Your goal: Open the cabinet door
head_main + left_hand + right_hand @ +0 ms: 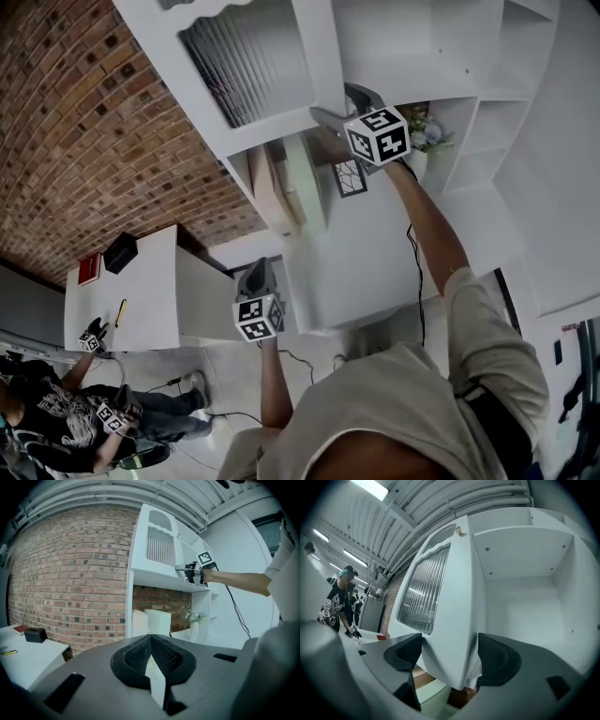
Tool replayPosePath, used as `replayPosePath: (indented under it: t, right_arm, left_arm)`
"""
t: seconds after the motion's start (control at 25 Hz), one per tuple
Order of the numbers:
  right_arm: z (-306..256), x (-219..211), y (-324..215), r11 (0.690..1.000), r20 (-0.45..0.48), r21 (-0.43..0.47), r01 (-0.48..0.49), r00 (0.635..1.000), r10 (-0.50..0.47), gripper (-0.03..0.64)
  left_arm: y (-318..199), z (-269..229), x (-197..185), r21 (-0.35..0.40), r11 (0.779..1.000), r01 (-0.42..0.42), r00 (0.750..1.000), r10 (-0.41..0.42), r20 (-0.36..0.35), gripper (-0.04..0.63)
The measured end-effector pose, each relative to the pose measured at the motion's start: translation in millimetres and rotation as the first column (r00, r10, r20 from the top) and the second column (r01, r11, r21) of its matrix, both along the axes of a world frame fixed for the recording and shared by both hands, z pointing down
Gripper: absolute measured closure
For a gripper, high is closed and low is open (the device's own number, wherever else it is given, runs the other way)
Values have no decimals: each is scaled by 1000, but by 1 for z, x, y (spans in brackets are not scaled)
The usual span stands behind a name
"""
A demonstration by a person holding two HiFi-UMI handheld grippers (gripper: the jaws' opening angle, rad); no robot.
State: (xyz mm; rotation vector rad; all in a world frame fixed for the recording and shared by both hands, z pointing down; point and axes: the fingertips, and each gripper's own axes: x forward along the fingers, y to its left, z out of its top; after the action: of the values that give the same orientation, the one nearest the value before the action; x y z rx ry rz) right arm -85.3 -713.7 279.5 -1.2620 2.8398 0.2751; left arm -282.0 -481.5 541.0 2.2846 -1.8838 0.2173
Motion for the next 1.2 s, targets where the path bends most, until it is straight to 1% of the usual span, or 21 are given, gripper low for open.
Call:
replayPosePath:
  t: [0.16, 0.44, 0.56, 0.68, 0.76, 0.88, 0.96, 1.08, 1.2]
  right_arm:
    - [2, -2, -2, 1000, 9, 2, 7, 1000, -7, 241]
    - [3, -2, 4, 999, 6, -5, -47, 999, 47, 256]
    - [2, 2, 6, 999, 33, -18, -31, 999, 32, 270]
    - [3, 3, 8, 999, 14, -15, -36, 999, 36, 282]
    - [2, 7, 8, 999, 28, -17, -51, 998, 51, 324]
    - [3, 9, 11, 995, 11, 0, -97, 995, 97, 341]
    - [4, 13, 17, 993, 19, 10, -114, 993, 113, 348]
    - [1, 18, 31, 995, 65, 19, -95, 993, 94, 387]
    - [-1, 22, 40, 997, 76, 7, -71, 995, 70, 414]
  left_arm:
    - [2, 1, -4, -1, 1000, 8, 1000, -8, 0, 569]
    - [8, -3, 0, 1, 1000, -10, 1000, 10, 2, 569]
    - [9, -1, 2, 4, 1000, -14, 1000, 14, 0, 569]
    - [10, -3, 1, 10, 1000, -14, 1000, 14, -1, 569]
    - [11, -4, 1, 8, 1000, -14, 1000, 14, 0, 569]
    - [15, -2, -1, 7, 1000, -7, 1000, 7, -3, 569]
    - [17, -1, -2, 8, 1000, -3, 1000, 3, -8, 569]
    - [17, -1, -1, 5, 1000, -6, 1000, 6, -13, 569]
    - [15, -4, 10, 11, 1000, -27, 1000, 27, -9, 569]
